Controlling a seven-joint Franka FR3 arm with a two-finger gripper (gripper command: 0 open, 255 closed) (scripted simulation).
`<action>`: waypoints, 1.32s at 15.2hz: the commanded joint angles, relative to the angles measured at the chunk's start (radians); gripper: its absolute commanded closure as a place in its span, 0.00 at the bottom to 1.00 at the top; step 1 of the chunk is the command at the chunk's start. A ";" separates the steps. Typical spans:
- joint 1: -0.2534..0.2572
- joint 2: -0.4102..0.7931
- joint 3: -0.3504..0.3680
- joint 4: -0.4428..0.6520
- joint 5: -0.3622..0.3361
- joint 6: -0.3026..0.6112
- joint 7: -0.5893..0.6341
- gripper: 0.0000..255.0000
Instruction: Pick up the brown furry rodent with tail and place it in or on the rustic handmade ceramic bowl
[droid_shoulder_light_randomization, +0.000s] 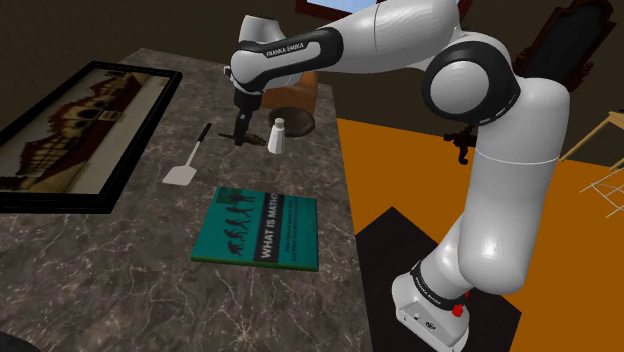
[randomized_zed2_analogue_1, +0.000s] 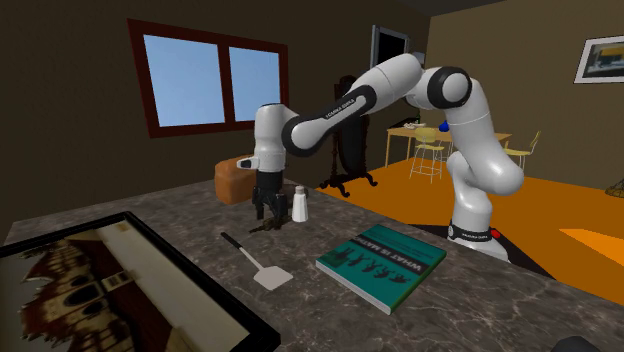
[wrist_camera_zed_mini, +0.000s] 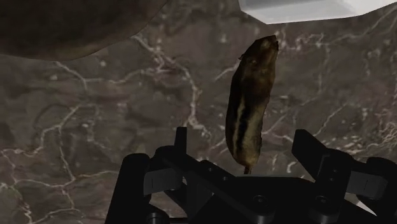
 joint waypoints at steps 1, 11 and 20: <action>0.001 0.005 0.001 -0.002 0.000 0.008 0.001 0.00; 0.001 0.004 0.001 -0.002 0.000 0.007 0.001 1.00; 0.001 -0.011 0.000 0.015 -0.002 -0.025 0.005 1.00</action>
